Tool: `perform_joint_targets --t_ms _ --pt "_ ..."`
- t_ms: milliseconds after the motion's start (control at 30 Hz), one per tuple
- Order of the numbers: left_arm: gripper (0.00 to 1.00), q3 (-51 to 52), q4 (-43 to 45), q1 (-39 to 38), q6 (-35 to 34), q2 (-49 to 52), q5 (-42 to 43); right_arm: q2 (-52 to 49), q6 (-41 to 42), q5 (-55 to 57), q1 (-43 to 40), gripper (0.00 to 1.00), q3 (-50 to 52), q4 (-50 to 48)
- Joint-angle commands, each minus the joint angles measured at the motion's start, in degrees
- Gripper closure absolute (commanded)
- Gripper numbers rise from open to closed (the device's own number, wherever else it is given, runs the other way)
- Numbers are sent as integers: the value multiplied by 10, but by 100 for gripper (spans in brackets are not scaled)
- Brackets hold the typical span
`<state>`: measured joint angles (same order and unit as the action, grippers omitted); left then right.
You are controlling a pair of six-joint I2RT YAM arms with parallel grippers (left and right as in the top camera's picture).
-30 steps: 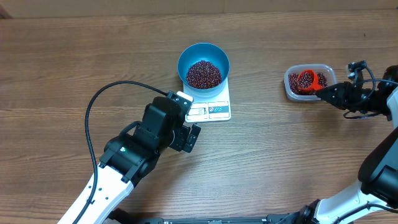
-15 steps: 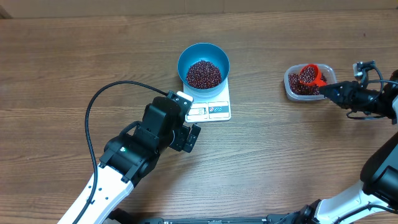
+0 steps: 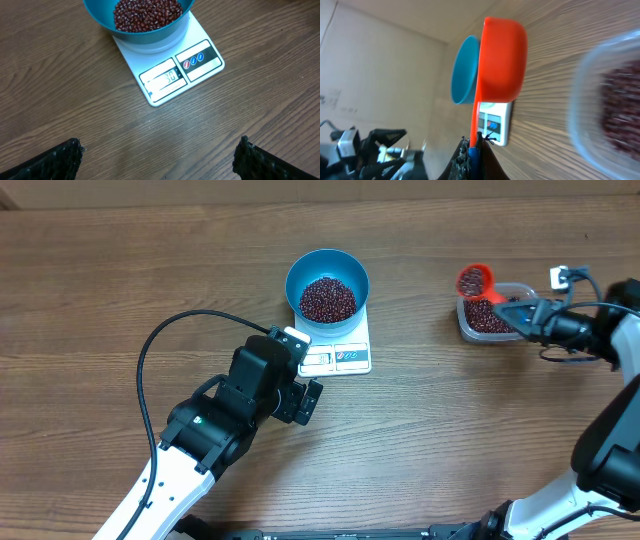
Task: Scoop item into bowl and weigh 150g on scale
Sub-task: 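Lift the filled red cup and carry it over the blue bowl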
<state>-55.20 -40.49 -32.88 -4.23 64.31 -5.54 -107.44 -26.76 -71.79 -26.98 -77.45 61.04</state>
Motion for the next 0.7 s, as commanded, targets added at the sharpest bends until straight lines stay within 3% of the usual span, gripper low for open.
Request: perform_joint_targets --t_ms 0,267,667 --pt "1 0 2 2 10 2 7 -4 -1 -34 41 96 3 -5" --pt "1 0 2 2 10 2 7 -4 10 -63 135 96 1 -51" --pt "0 0 2 2 10 2 7 -4 210 -16 247 96 1 -264"
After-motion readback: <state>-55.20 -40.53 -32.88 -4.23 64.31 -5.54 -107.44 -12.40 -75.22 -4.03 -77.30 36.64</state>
